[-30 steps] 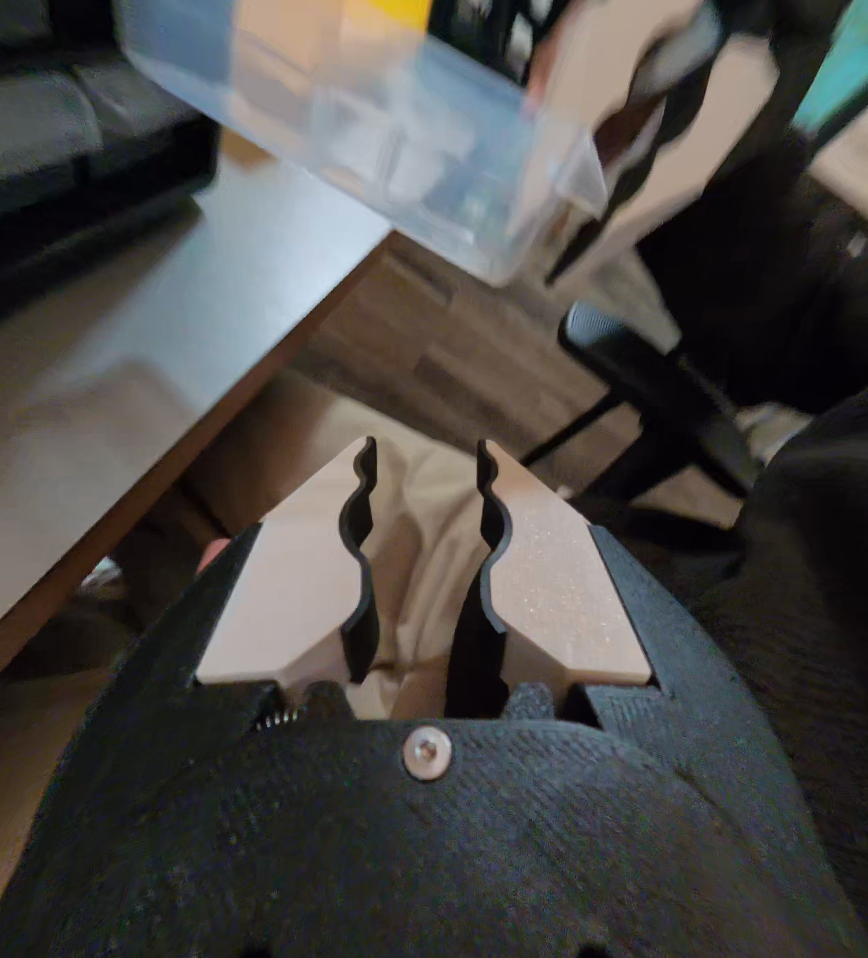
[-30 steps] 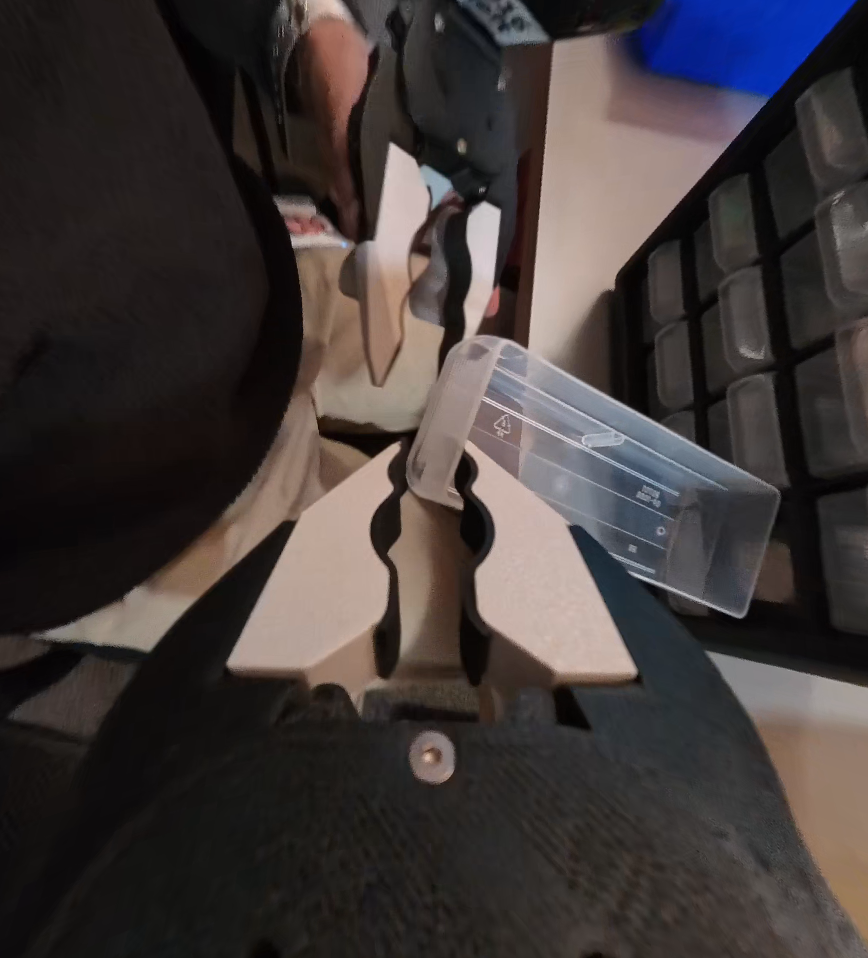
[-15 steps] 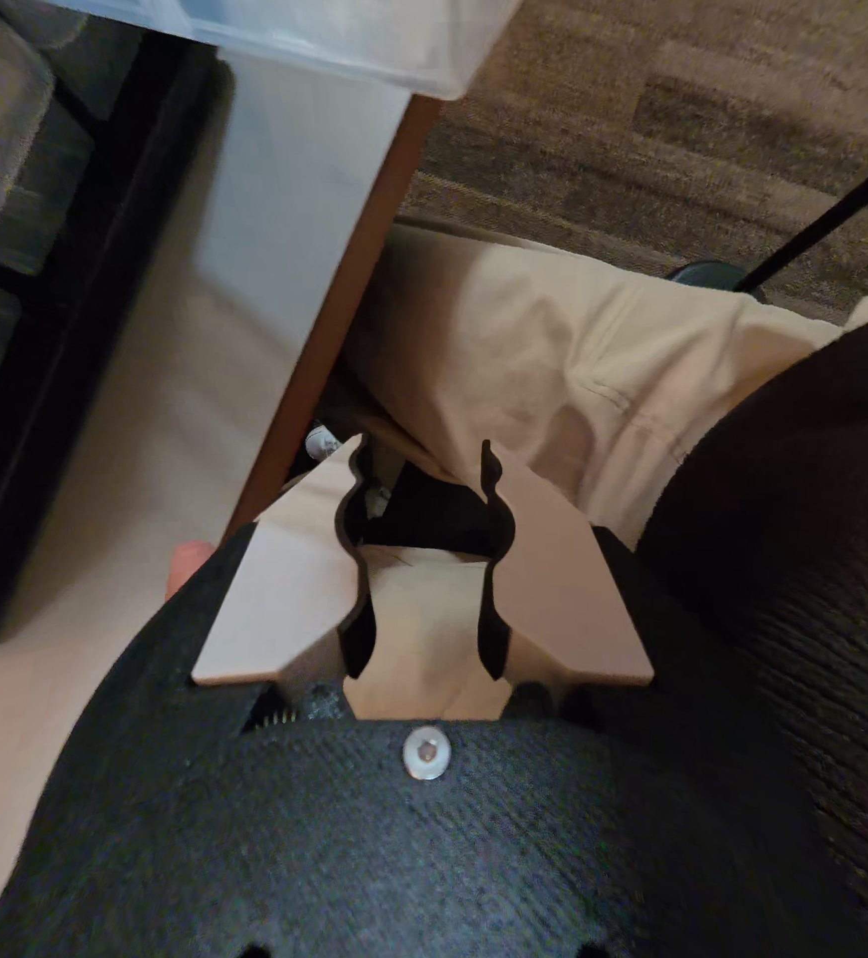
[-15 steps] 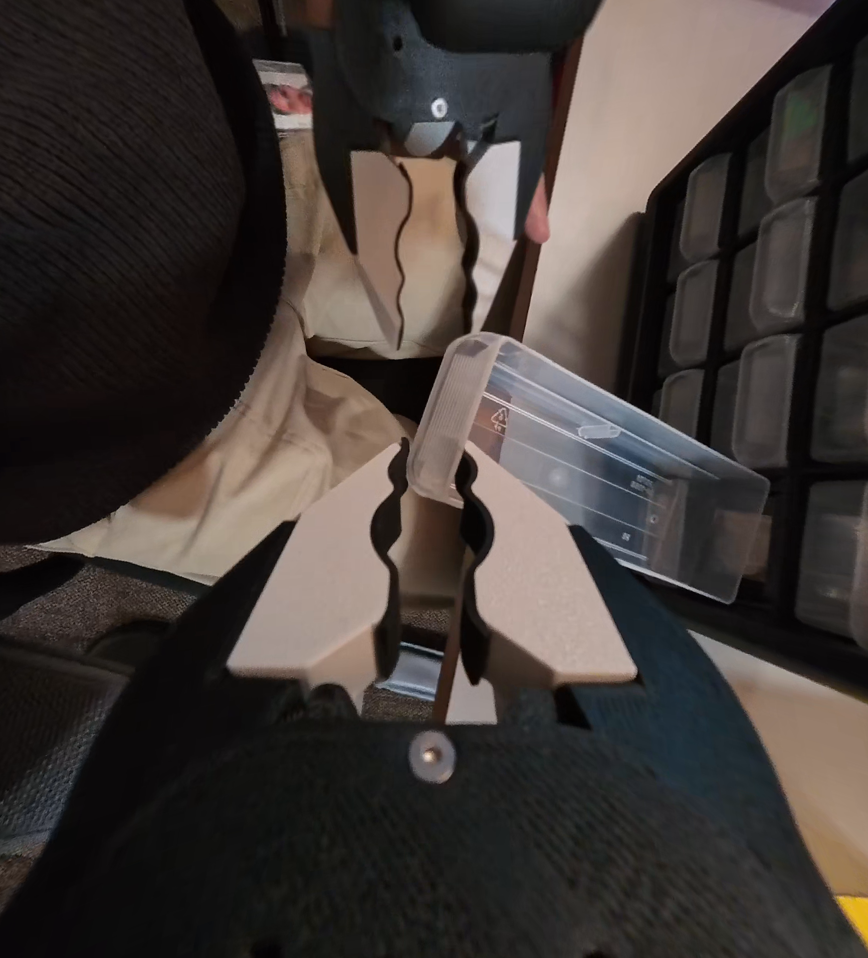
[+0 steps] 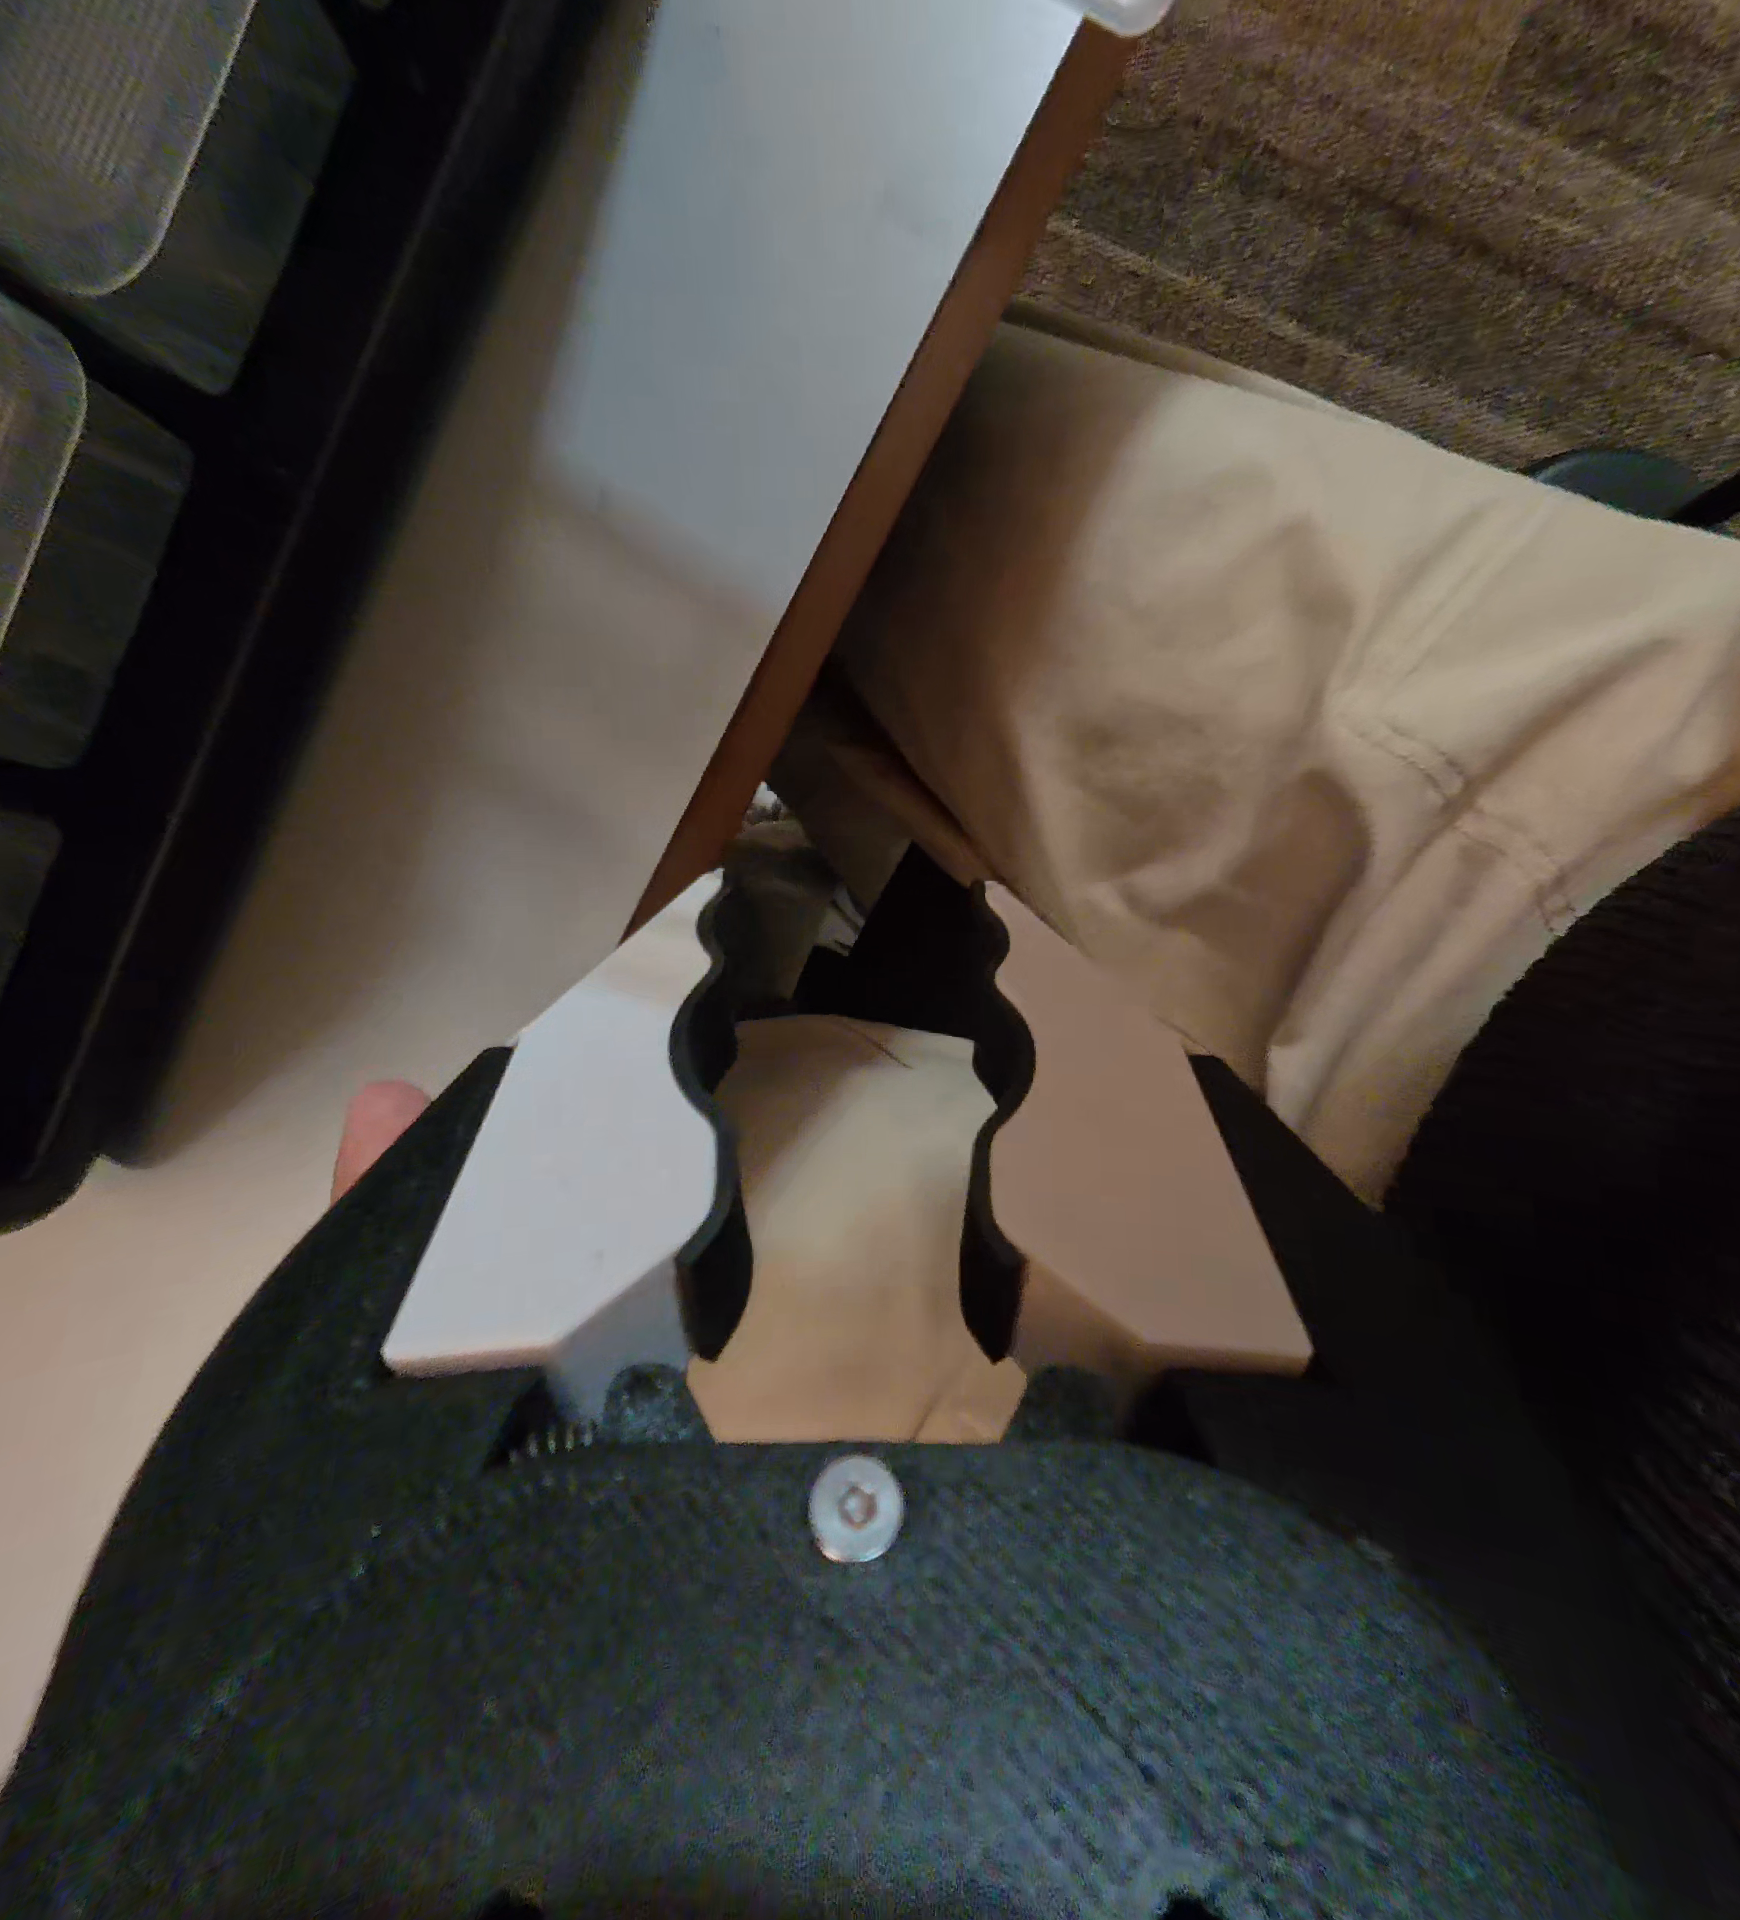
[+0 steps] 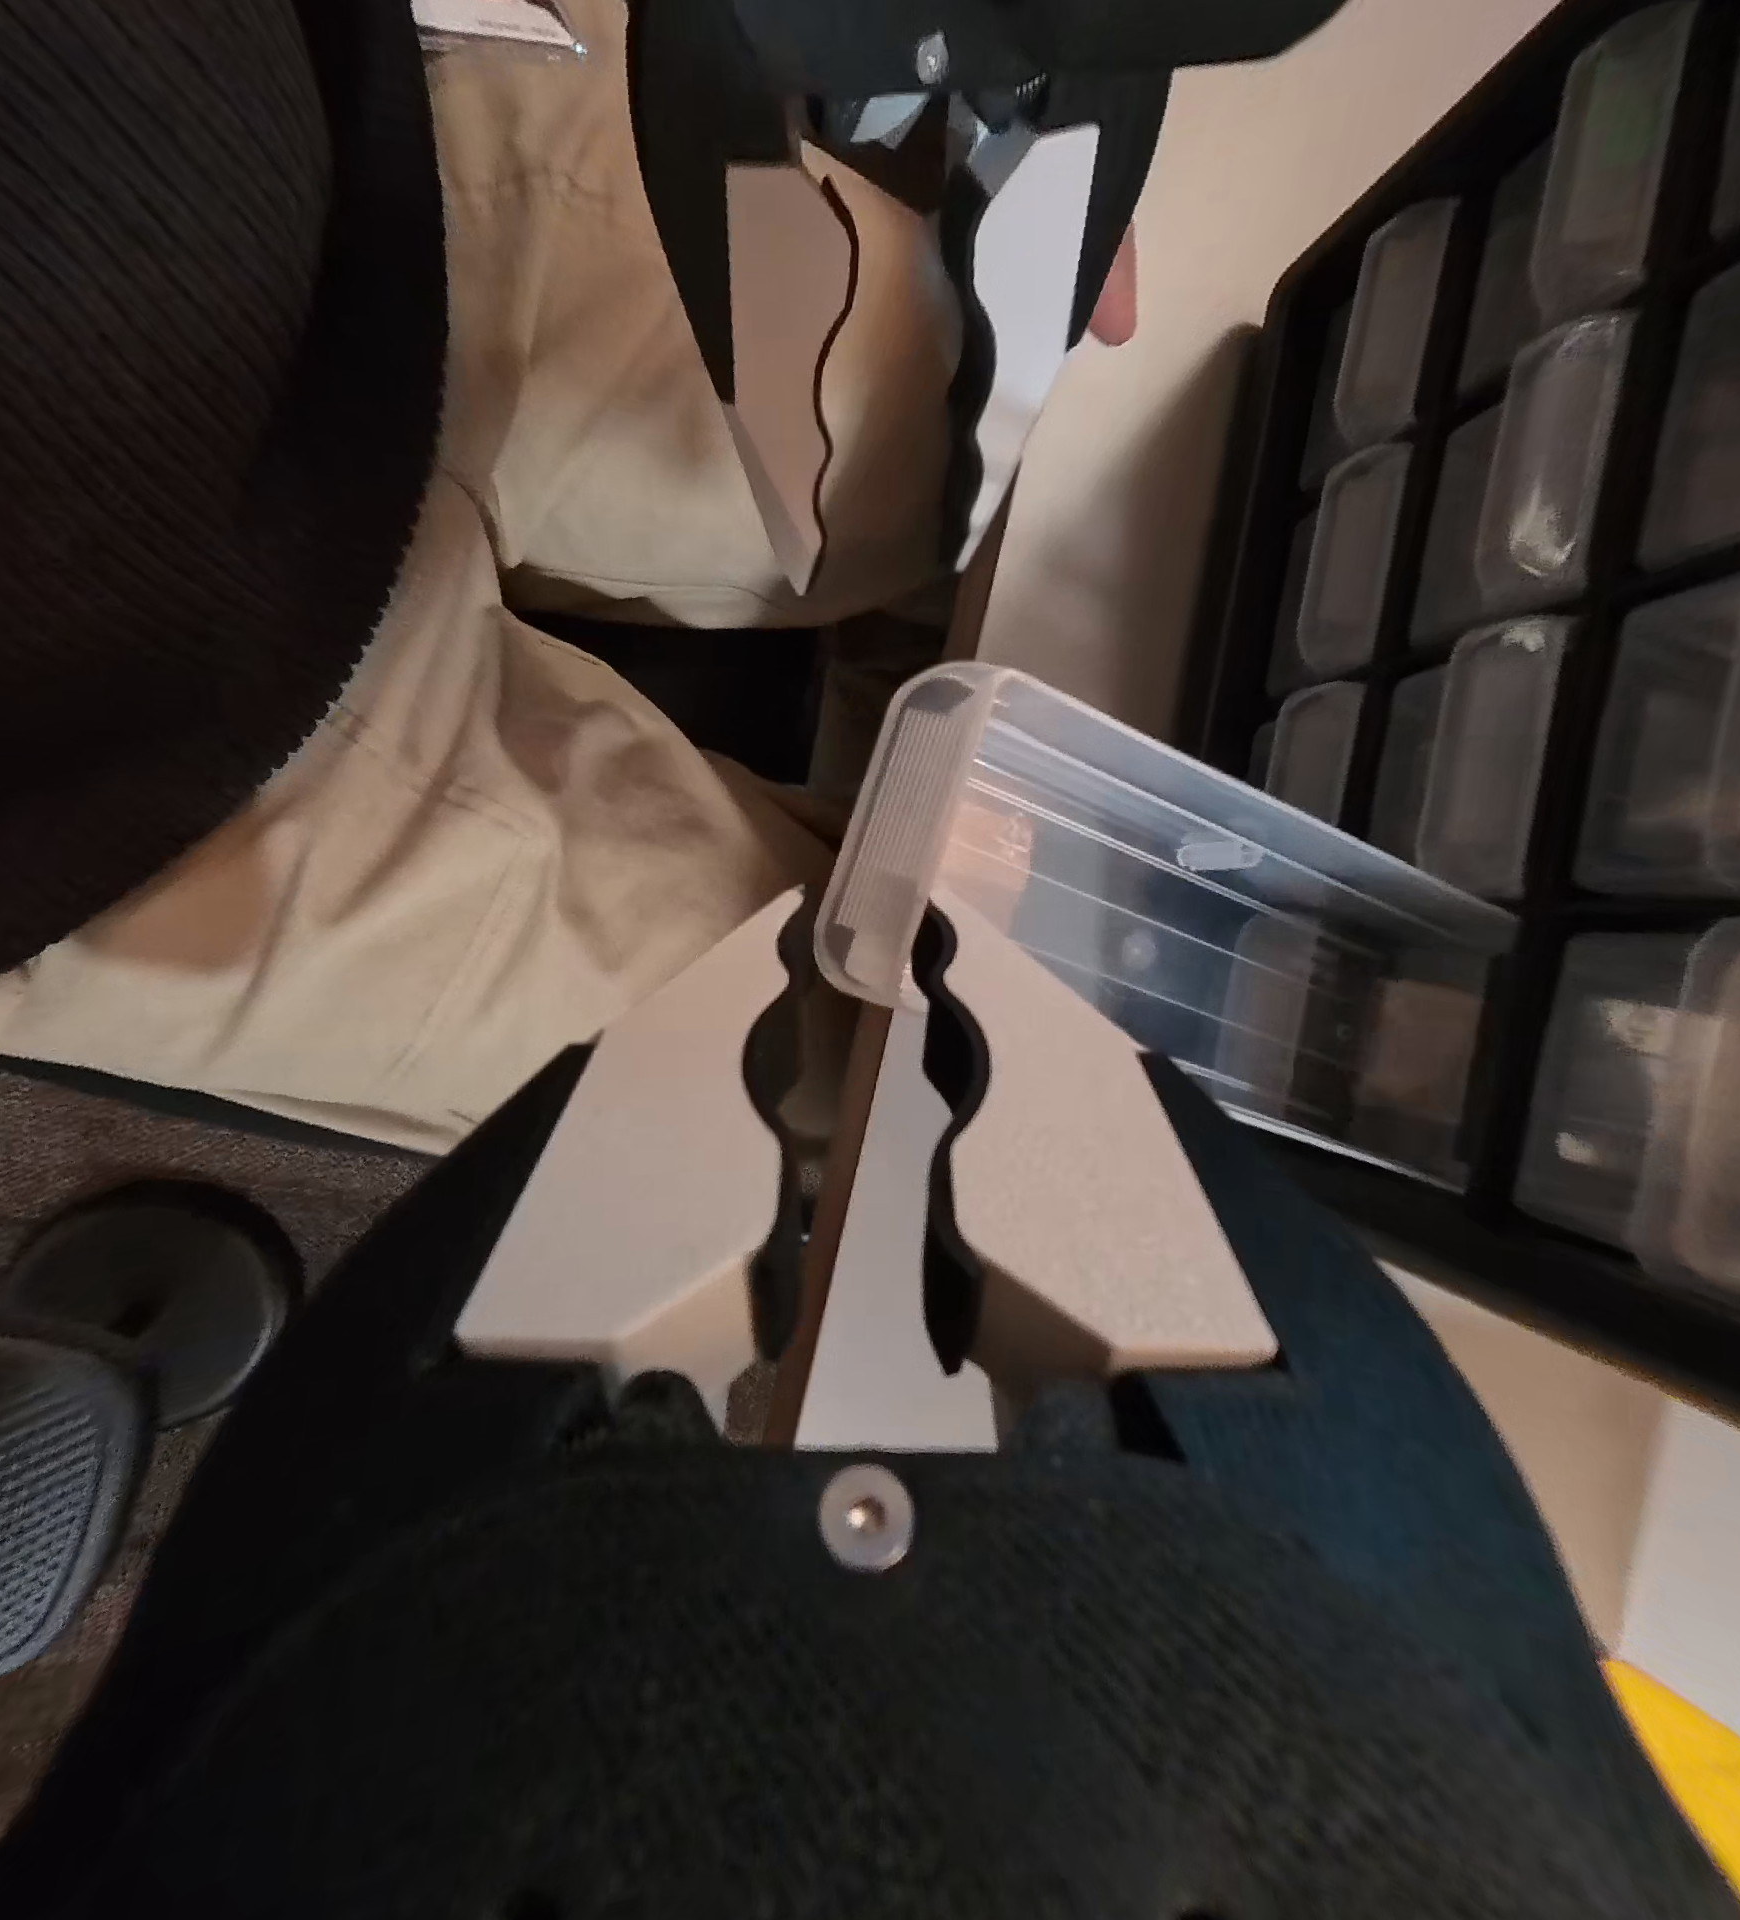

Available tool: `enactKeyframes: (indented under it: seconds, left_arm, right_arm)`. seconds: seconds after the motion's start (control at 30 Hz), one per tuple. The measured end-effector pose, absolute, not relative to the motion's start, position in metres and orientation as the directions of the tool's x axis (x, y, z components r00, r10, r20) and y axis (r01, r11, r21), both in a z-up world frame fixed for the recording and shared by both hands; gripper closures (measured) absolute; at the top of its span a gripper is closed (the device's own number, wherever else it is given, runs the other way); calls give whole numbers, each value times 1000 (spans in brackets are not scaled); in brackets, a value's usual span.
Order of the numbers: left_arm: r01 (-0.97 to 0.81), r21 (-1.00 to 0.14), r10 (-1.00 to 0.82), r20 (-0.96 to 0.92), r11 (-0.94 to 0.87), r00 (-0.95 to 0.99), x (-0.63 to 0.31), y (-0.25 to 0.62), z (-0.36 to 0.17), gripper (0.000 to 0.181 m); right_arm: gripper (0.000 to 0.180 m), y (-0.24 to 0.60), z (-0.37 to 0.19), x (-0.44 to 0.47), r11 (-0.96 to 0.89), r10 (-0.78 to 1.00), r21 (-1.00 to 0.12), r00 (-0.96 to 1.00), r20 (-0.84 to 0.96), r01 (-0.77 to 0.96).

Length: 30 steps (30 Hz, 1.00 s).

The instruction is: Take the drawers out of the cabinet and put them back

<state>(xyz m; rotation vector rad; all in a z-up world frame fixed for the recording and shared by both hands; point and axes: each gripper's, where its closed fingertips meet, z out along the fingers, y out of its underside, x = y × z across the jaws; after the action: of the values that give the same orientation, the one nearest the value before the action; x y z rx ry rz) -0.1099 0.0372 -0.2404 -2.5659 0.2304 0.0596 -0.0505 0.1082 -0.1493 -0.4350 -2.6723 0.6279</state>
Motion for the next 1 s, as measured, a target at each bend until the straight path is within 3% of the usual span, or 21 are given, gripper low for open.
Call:
enactKeyframes:
  seconds: [0.27, 0.63, 1.0]
  left_arm:
    - [-202, -517, -169, -111, -832, 979, -107, 40, -240, 141]
    - [-292, -504, -229, -183, -813, 956, -105, 51, -237, 141]
    - [-280, -517, -230, -160, -809, 960, -106, 50, -241, 141]
  right_arm:
    - [163, 106, -151, -55, 836, 408, -499, -868, 284, 229]
    - [165, 133, -159, -63, 763, 631, -473, -667, 396, 441]
    - [159, 129, -155, -77, 666, 738, -567, -543, 401, 486]
